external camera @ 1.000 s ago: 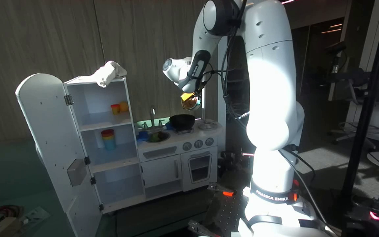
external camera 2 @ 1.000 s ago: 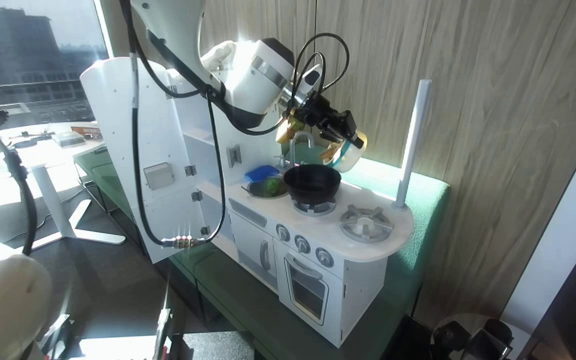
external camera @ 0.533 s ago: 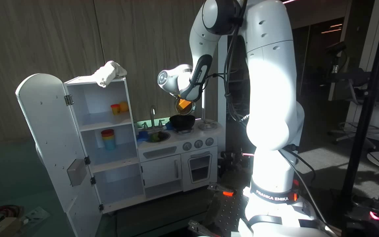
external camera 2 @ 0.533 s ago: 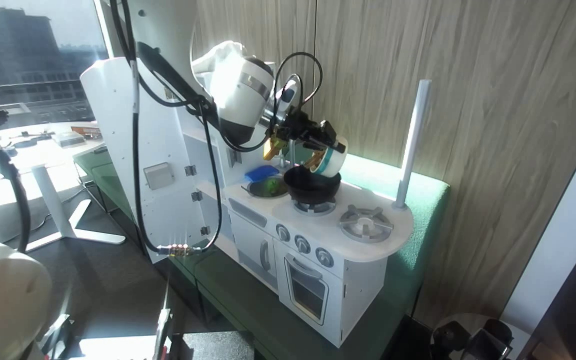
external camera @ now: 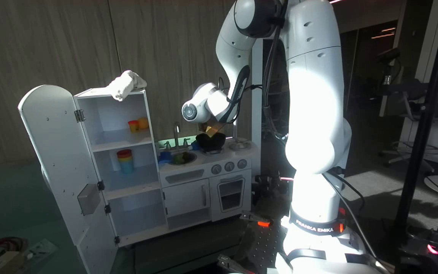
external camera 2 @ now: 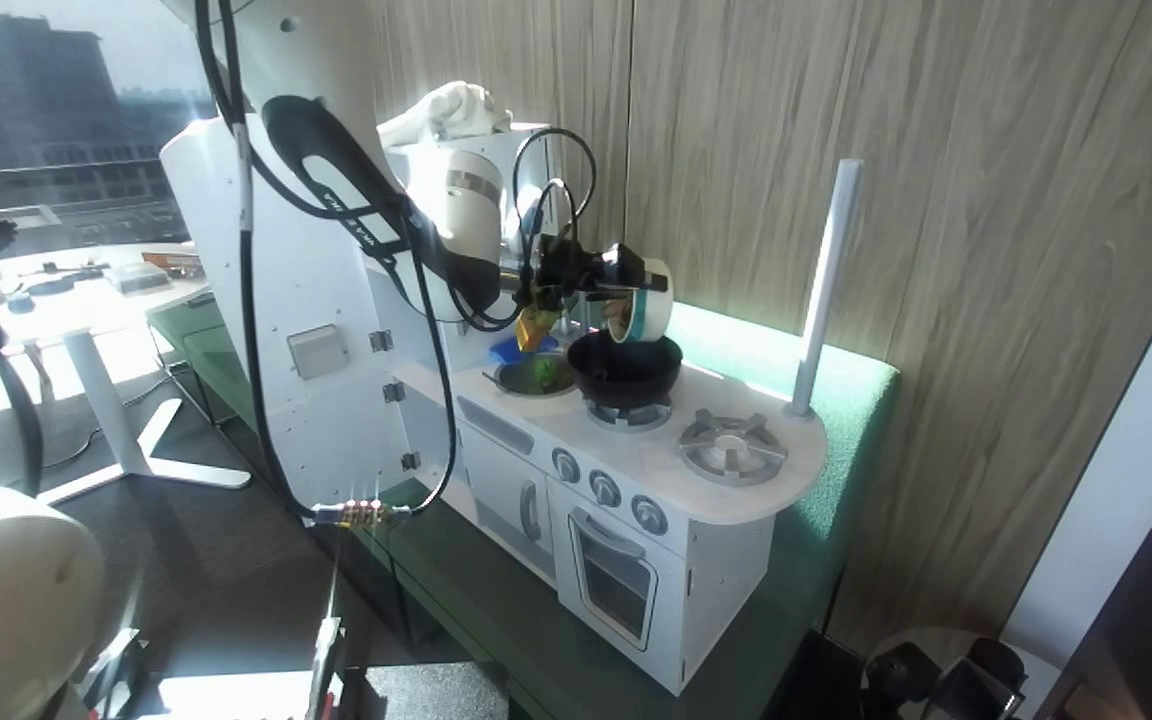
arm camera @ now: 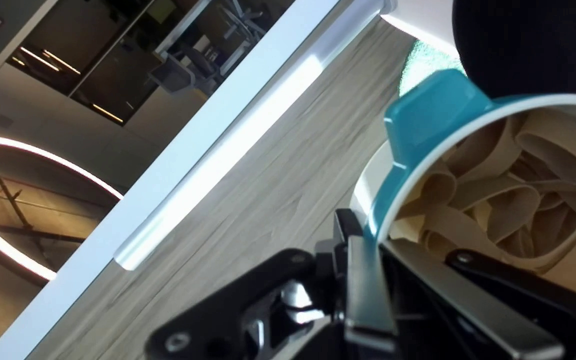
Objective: Pour the contents in the white pot into the bowl.
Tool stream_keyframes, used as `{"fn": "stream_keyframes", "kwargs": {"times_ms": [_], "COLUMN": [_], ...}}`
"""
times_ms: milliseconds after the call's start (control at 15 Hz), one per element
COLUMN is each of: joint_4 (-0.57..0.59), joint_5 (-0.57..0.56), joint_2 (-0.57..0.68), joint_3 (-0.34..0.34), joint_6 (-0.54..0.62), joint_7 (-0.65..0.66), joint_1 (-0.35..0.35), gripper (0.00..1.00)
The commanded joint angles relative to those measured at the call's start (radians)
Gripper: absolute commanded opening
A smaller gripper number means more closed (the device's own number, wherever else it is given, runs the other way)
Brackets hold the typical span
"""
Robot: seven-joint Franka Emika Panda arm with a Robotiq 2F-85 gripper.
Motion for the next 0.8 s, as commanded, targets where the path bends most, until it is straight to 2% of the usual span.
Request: {"fn": "stream_keyframes", "kwargs": {"times_ms": [0,267,733], "joint_4": [-0.095,-0.191,-0.278], "joint_5": [-0.209,-0.361,-0.381], "joint_2": [-0.075,-0.144,-0.296], "joint_3": [0.035,0.030,0.030], "joint_6": [-0.086,-0.165,-0.139], "joint_7": [0.154,0.251,0.300], "joint_1": [-0.005,-0.026,-0.026], "gripper": [0.02,0.02,0.02]}}
